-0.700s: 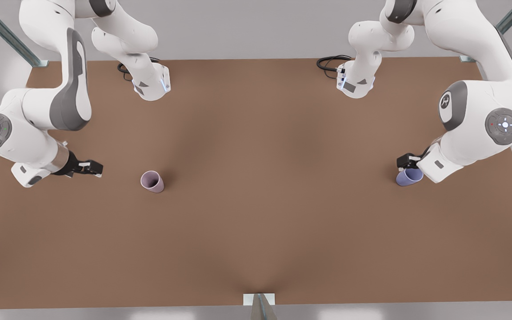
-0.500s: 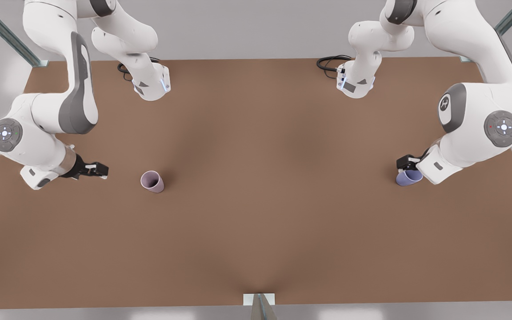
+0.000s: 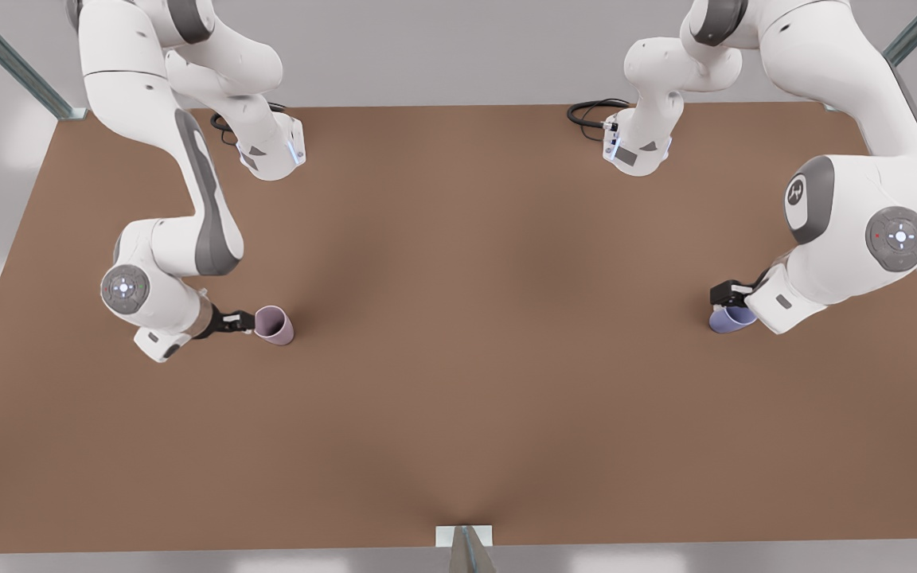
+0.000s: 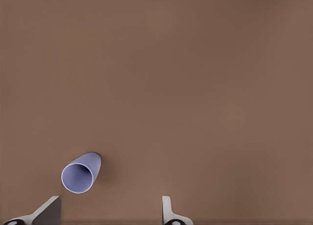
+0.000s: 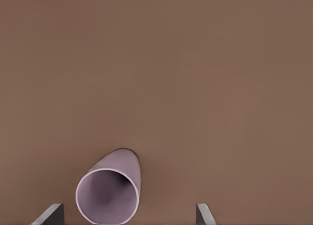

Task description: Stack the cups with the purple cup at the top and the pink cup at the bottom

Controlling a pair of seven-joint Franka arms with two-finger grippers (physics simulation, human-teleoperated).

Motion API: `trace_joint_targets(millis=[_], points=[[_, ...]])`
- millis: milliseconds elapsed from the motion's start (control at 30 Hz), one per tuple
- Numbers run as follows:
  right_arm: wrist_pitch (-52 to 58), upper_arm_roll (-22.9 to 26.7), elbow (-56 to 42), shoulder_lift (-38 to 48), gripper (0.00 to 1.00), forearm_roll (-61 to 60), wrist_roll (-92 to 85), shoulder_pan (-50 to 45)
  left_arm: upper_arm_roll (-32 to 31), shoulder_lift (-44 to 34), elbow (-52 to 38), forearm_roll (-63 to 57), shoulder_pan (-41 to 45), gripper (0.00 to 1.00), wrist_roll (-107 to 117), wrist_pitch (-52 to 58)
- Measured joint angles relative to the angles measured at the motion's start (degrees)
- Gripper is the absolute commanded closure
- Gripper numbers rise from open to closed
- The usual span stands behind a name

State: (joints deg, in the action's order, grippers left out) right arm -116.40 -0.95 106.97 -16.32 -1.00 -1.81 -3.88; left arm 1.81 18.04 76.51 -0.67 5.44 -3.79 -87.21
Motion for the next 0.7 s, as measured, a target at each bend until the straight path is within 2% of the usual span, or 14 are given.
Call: trace_joint_targets(millis=[333,700], points=[[-8.2,0.1,10.9,0.0,0.00,-0.1,-2.4,0.6,0.1,0.8,0.1,-0.1,-0.2,0.00,-0.2,0.1],[-17.0,0.1,13.1,-3.6,0.00,-0.9,-5.9,0.1,0.1,1.3,0.1,-0.1,-0.3,0.00,-0.4,-0.1]])
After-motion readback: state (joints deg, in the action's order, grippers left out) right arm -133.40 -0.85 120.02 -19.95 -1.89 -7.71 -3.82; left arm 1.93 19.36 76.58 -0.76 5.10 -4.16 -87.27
